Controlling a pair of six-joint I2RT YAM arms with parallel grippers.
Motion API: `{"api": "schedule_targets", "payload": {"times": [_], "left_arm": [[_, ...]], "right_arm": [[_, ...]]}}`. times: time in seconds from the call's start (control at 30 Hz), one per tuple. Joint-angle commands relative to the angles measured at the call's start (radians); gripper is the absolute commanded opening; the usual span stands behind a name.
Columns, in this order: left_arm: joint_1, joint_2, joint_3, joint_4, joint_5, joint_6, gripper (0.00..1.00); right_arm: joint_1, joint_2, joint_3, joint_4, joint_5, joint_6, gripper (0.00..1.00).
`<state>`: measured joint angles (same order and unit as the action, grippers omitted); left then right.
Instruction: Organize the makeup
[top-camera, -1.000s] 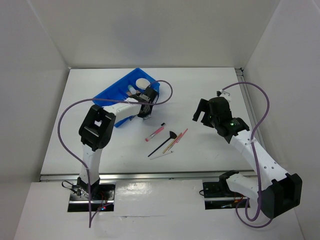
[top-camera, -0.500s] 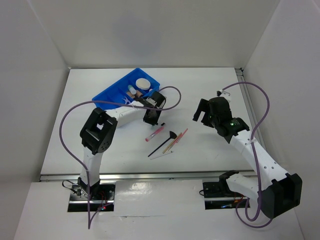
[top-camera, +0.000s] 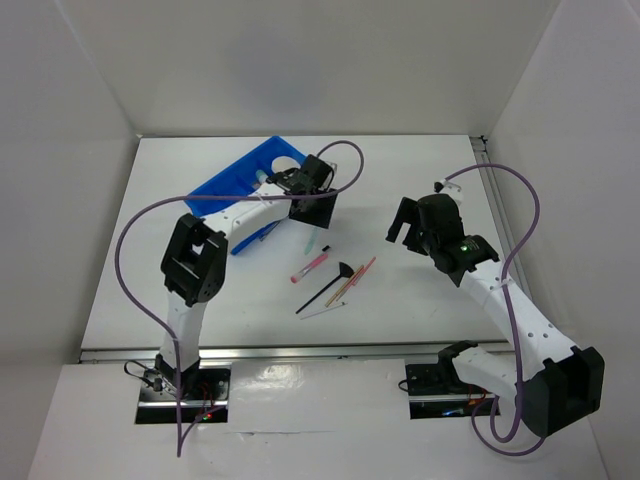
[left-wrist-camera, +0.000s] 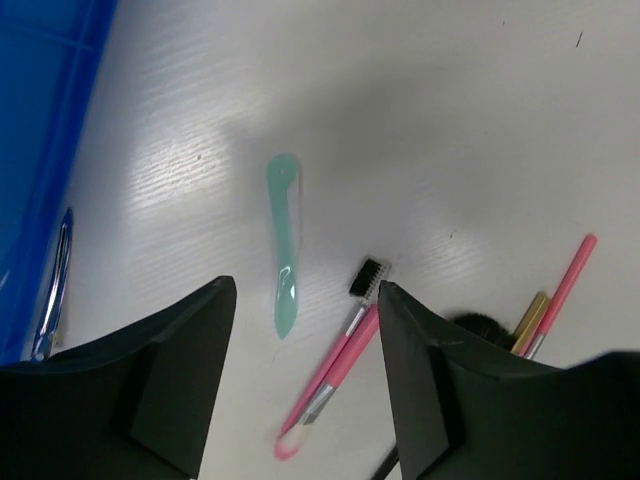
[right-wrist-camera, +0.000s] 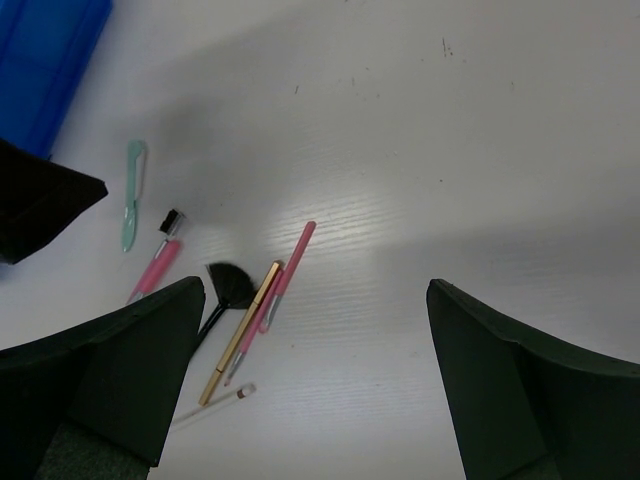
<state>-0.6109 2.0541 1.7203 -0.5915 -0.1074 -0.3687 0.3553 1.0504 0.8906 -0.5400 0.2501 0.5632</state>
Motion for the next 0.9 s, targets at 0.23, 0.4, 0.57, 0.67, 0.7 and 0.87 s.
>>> {"api": "schedule_targets", "payload": {"times": [0.23,0.4,0.57,0.67,0.7,0.87], "left_arm": [[0.000,0.196,0.164,-0.113,-0.011,-0.038,0.77],[0.000,0.196,0.091,-0.082,-0.029,-0.068,0.69],[0.000,0.235,0.090,-0.093,-0.019,-0.059,0.39],[0.000,0.235,0.114,-0.113,-0.018,-0.059,0.15],[0.000,0.226,0.128,-0.122,-0.018,-0.050,0.05],[0.000,0.152,0.240,-0.168,-0.077,-0.030,0.00]], "right_arm": [[-0.004,-0.029,0.027,-0.017,0.035,-0.008,1.00],[-0.004,-0.020,0.036,-0.017,0.035,-0.008,1.00],[-0.004,-0.020,0.036,-0.017,0.035,-0.017,1.00],[-0.004,-0.010,0.045,-0.017,0.035,-0.017,1.00],[-0.004,-0.010,0.045,-0.017,0.035,-0.017,1.00],[-0.004,-0.001,0.045,-0.008,0.035,-0.026,1.00]]}}
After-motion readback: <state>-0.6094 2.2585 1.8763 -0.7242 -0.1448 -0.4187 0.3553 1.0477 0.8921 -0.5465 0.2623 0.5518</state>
